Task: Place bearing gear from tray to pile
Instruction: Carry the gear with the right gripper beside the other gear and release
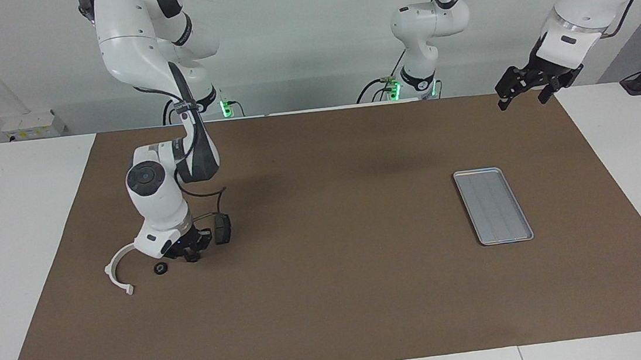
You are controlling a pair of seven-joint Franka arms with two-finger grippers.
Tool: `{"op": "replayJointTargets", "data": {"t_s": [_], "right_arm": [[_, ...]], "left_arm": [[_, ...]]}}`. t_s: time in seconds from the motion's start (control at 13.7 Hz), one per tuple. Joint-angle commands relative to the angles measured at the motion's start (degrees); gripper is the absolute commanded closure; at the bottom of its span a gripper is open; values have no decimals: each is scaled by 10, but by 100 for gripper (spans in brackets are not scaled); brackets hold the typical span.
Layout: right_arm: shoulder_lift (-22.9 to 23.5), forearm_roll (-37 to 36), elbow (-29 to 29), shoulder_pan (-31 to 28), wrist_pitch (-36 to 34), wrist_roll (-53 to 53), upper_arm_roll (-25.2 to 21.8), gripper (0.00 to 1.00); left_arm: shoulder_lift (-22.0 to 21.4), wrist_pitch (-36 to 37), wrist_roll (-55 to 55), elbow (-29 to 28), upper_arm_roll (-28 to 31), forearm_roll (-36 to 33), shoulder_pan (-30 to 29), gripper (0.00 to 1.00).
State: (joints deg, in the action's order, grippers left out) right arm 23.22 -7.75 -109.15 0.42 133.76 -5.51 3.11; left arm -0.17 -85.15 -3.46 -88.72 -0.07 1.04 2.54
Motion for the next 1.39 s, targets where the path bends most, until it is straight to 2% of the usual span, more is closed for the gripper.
{"op": "replayJointTargets", "data": {"t_s": [0.0, 0.15, 0.22, 0.51, 0.73, 0.88, 1.03, 1.17, 1.32], "right_arm": [[-18, 11, -30, -16, 20, -28, 5, 86], [-18, 12, -21, -9, 19, -20, 5, 13], [-19, 12, -9, -6, 11, -5, 6, 1], [-28, 11, 71, 19, -81, 39, 6, 0], [-50, 10, 100, 8, -104, 30, 6, 0], [-64, 11, 141, 7, -165, 22, 5, 0], [-91, 12, 172, 7, -218, 23, 5, 0], [-135, 26, 174, 11, -252, 38, 5, 0], [-187, 33, 167, 13, -314, 62, 5, 0]], "left_arm": [[-18, -12, 0, -22, -5, -8, -5, 0], [-18, -12, 0, -22, -5, -8, -3, 0], [-18, -12, 0, -22, -5, -8, -3, 0], [-18, -12, 0, -22, -4, -8, -3, 0], [-18, -12, 0, -22, -5, -8, -3, 0], [-18, -12, 0, -22, -4, -8, -3, 0], [-18, -12, 0, -22, -5, -8, -3, 0], [-18, -12, 0, -22, -5, -8, -3, 0], [-18, -12, 0, -22, -5, -8, -3, 0]]}}
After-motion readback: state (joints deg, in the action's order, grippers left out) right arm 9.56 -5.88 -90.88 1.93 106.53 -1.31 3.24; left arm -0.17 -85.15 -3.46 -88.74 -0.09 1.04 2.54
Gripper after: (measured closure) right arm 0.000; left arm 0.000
